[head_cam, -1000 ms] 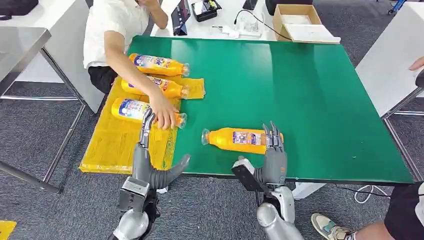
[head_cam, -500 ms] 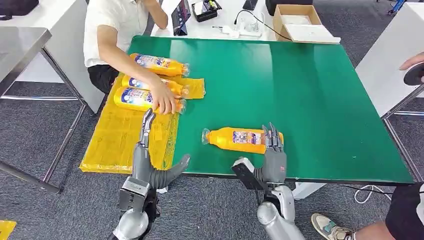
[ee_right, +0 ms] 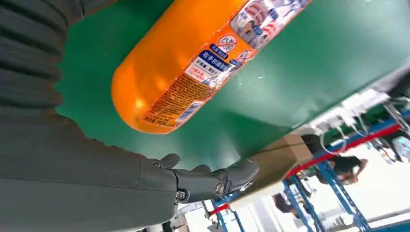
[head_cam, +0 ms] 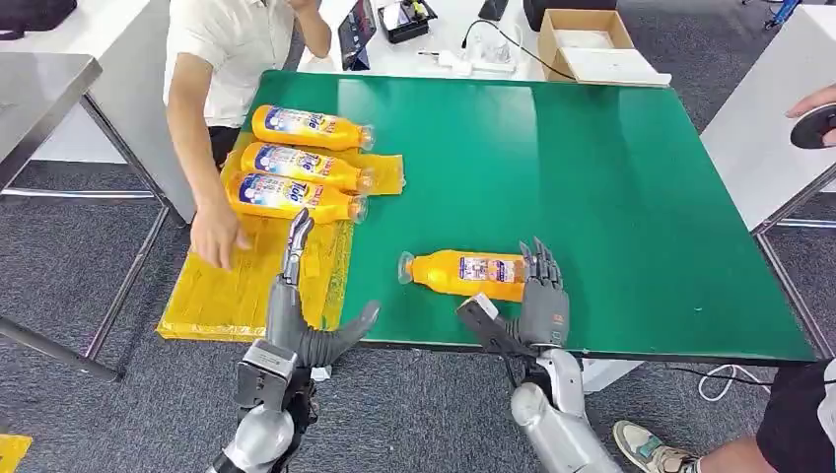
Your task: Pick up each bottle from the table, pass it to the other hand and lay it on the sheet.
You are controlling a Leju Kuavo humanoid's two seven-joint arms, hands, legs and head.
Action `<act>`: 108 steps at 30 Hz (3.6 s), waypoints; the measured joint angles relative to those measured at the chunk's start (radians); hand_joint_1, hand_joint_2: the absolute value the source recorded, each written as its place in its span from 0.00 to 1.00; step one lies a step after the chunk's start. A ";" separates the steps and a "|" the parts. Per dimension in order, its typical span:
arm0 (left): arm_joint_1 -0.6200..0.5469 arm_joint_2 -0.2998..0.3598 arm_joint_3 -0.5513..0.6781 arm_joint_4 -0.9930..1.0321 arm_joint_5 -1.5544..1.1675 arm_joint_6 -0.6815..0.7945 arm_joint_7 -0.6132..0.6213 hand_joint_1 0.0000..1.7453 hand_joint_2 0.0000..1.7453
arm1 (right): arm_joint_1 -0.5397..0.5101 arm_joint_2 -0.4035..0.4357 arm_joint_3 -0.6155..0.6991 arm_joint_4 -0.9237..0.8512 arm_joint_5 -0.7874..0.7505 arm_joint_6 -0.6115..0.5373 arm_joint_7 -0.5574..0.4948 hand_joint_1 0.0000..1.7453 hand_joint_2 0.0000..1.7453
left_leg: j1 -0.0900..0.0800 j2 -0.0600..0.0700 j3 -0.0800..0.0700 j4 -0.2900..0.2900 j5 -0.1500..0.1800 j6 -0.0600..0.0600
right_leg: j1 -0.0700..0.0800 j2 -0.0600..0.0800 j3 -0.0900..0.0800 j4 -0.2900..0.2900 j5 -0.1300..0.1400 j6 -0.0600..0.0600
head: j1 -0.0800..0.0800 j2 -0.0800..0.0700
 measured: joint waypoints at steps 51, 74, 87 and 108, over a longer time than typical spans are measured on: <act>-0.126 -0.049 -0.014 0.193 0.145 -0.159 0.095 0.00 1.00 | -0.263 -0.050 -0.021 0.374 0.204 0.255 0.264 1.00 1.00 | 0.000 0.000 0.001 0.001 0.000 0.000 | 0.000 0.000 0.001 0.000 0.000 0.000 | -0.001 0.000; -0.118 -0.051 -0.028 0.203 0.184 -0.138 0.057 0.00 1.00 | -0.270 -0.054 -0.113 0.407 0.049 0.348 0.120 1.00 1.00 | 0.000 0.002 0.017 0.000 -0.002 0.000 | 0.000 0.001 0.016 -0.001 0.000 0.000 | 0.000 0.000; -0.060 -0.051 -0.015 0.145 0.465 -0.249 0.113 0.00 1.00 | -0.149 0.028 -0.231 0.275 -0.290 0.296 -0.169 1.00 1.00 | 0.001 0.001 0.012 0.000 -0.001 -0.001 | 0.001 0.001 0.012 0.000 0.000 0.000 | 0.000 0.000; -0.026 -0.045 0.000 0.115 0.623 -0.300 0.133 0.00 1.00 | -0.012 0.070 -0.202 0.047 -0.517 0.256 -0.253 1.00 1.00 | 0.000 0.001 0.005 0.000 -0.001 0.000 | 0.000 0.001 0.005 0.000 0.000 0.000 | -0.001 0.000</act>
